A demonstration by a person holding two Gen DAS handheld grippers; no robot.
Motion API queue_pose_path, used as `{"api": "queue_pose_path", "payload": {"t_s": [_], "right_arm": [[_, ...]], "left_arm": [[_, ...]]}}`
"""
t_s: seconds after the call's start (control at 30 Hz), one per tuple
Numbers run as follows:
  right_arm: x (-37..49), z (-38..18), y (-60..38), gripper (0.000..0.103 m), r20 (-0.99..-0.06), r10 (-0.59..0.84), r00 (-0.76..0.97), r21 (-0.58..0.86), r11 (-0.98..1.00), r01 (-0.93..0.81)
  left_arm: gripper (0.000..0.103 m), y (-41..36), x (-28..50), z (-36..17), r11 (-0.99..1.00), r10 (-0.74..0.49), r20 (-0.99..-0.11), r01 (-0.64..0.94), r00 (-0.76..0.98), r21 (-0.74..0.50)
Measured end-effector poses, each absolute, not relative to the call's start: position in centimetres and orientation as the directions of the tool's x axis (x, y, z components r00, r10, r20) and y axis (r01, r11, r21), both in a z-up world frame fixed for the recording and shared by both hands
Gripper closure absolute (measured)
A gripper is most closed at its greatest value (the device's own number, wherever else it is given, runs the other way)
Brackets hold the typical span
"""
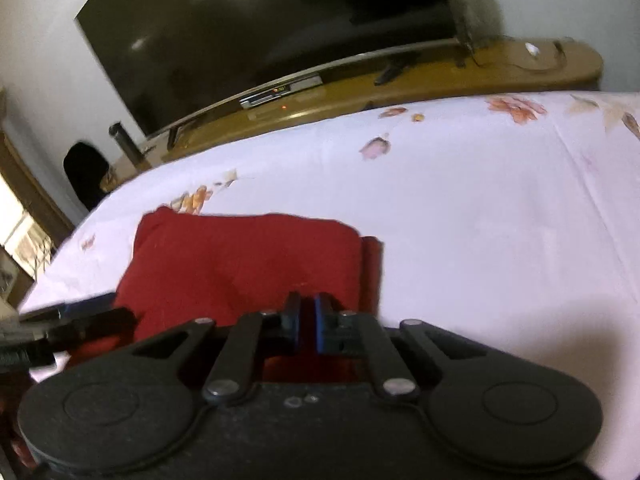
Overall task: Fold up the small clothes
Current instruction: 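Open the right gripper and withdraw both grippers from the folded sweater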
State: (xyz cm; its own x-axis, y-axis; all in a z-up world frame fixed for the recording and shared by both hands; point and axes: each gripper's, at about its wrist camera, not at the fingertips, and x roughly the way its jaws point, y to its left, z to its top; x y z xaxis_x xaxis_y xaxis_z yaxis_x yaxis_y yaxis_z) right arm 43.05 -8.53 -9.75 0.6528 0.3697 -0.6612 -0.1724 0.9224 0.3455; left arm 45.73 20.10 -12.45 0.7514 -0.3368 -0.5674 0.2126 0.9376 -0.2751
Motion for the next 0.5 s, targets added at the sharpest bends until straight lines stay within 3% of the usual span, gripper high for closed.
{"api": "queue_pose_path", "payload": {"t_s": [0.1,0.23,0.37,0.43,0.5], "right_arm": [[40.7,-7.6,-9.1,0.088,-0.631,0.337,0.699,0.294,0.937,-0.187],[36.8,-6.7,-8.6,0.088,-0.592,0.405,0.696,0.300,0.913,-0.276],[36.8,-8.8,-6.3,0.093,-0.672,0.352,0.651,0.198,0.933,-0.300],[37.7,-9.4,-7.1,0.095,-0.676,0.357,0.645,0.246,0.934,-0.260],[37.5,-8.1,-7.2,0.089,-0.674,0.347,0.652,0.259,0.938,-0.231]], "left_arm": [[0.032,21.6,43.7,-11.3,0.926,-0.347,-0.522,0.195,0.779,-0.324],[0.032,21.7,41.9,-11.2,0.890,-0.417,-0.484,0.236,0.770,-0.390],[0.032,19.5,42.3,-13.6,0.933,-0.354,-0.554,0.240,0.753,-0.269],[0.032,19.3,41.6,-12.8,0.938,-0.341,-0.555,0.242,0.759,-0.247],[0.032,19.9,40.0,-11.6,0.935,-0.349,-0.534,0.245,0.770,-0.258]]}}
